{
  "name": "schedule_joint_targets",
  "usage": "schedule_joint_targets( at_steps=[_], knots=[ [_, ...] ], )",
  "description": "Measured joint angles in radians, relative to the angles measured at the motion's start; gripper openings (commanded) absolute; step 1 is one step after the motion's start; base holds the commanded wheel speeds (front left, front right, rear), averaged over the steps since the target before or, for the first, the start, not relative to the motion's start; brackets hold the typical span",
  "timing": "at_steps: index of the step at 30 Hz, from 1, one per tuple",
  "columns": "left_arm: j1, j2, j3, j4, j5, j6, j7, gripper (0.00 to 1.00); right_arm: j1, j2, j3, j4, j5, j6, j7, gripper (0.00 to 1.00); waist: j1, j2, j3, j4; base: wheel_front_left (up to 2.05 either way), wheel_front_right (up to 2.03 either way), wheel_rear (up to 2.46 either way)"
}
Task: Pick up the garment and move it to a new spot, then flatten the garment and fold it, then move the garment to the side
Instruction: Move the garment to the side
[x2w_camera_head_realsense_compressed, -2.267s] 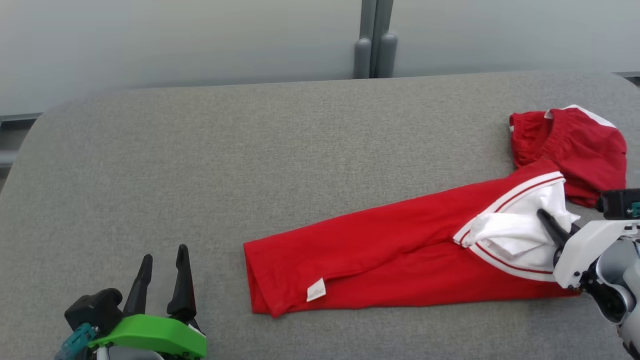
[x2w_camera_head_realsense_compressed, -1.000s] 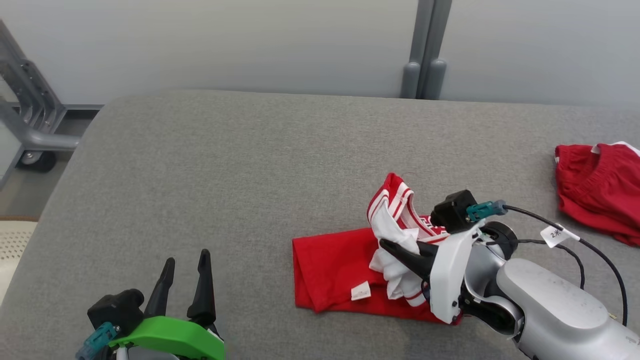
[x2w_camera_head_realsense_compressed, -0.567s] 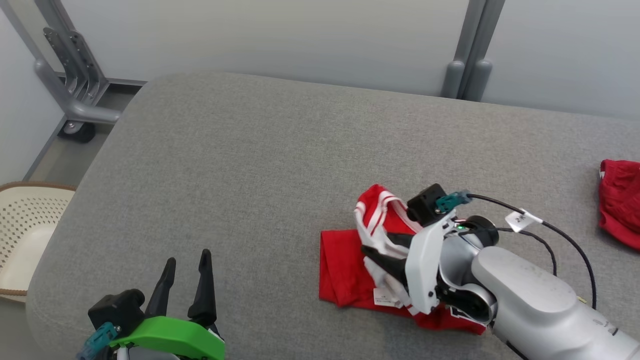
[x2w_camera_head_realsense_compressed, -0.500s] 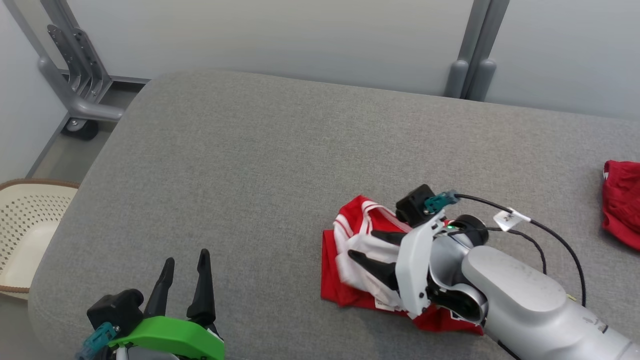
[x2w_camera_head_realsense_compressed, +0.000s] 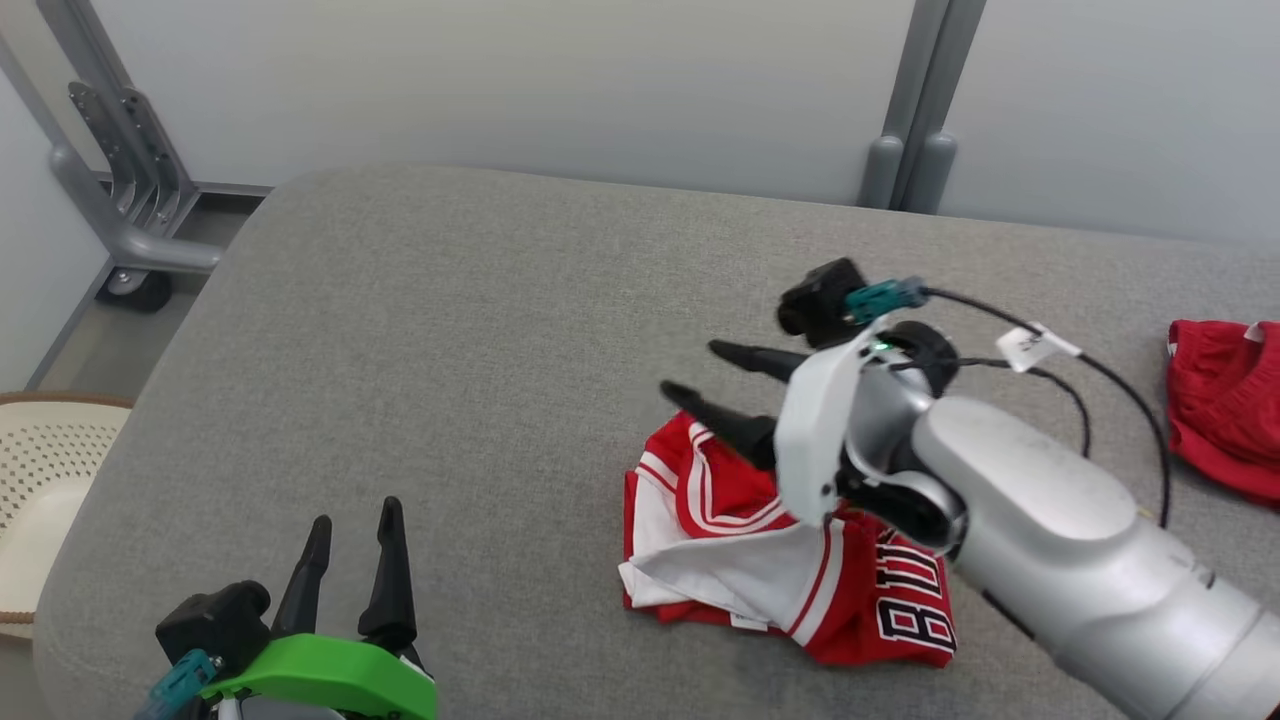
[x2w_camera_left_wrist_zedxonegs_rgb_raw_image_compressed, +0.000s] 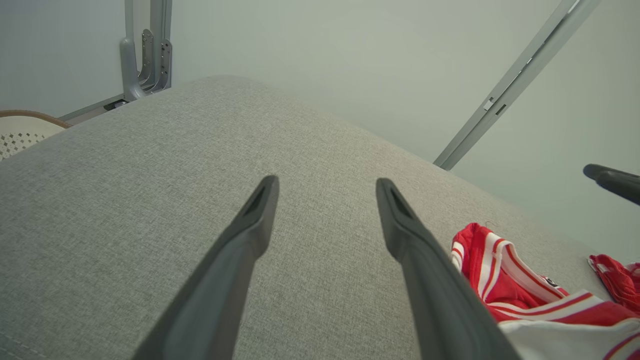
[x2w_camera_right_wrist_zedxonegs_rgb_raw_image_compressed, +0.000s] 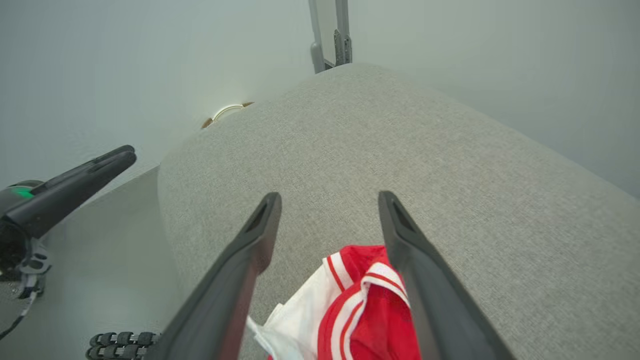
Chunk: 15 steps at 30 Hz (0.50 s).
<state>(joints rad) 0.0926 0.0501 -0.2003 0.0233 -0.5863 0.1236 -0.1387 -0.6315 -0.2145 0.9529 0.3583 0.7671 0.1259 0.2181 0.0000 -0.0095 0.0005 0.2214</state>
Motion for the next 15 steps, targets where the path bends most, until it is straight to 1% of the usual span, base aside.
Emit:
schedule_joint_targets(
  at_steps=[5,6,8,11,15],
  knots=[
    [0.013,0.000,0.003,-0.005,0.000,0.000,0.000,1.00,0.007,-0.111,-0.075,0.058,0.017,-0.006,-0.033,1.00,0.0000,0.0000,-0.008,-0.026,0.00,0.00,0.00],
    [0.017,0.000,0.004,-0.006,0.000,0.000,0.000,1.00,0.014,-0.134,-0.083,0.071,0.020,-0.013,-0.038,1.00,0.0000,0.0000,-0.008,-0.032,0.00,0.00,0.00],
    [0.022,0.000,0.003,-0.009,0.000,0.000,0.000,1.00,0.044,-0.168,-0.103,0.093,0.033,-0.015,-0.043,1.00,0.0000,0.0000,-0.008,-0.043,0.00,0.00,0.00],
    [0.023,0.000,0.002,-0.020,0.000,0.000,0.000,1.00,0.114,-0.199,-0.132,0.119,0.068,-0.032,-0.060,1.00,0.0000,0.0000,-0.001,-0.056,0.00,0.00,0.00],
    [0.023,0.000,-0.001,-0.032,0.000,0.000,0.002,1.00,0.186,-0.217,-0.167,0.145,0.118,-0.040,-0.086,1.00,0.0000,0.0000,0.016,-0.068,0.00,0.00,0.00]
  ],
)
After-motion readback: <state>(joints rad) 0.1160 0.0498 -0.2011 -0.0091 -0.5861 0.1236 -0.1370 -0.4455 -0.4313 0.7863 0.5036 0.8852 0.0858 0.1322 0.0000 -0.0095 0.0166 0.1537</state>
